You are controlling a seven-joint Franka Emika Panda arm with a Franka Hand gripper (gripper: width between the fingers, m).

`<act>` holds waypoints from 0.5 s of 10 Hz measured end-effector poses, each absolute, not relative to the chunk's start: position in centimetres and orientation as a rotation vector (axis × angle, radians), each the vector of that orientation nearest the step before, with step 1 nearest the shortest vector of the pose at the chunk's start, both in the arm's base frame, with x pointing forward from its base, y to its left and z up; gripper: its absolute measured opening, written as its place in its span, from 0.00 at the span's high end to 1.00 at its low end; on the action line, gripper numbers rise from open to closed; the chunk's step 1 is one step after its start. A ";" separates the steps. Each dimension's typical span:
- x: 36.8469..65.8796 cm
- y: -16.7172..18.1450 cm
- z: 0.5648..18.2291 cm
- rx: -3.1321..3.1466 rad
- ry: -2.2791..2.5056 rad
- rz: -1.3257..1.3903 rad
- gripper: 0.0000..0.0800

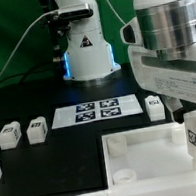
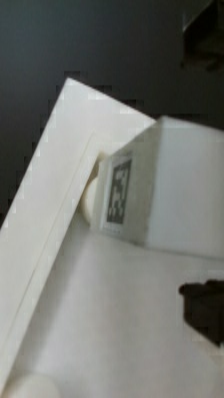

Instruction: Assemble one leg

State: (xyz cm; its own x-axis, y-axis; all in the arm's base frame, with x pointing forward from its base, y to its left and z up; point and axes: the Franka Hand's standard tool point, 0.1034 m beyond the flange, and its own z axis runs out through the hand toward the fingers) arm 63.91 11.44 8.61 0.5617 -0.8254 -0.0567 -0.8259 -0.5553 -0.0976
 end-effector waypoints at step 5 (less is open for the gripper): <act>63.7 12.2 8.6 -3.063 0.335 -0.068 0.19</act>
Offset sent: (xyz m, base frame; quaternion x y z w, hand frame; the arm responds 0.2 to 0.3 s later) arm 0.0000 0.0000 0.0000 0.0000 0.0000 -0.2667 0.9638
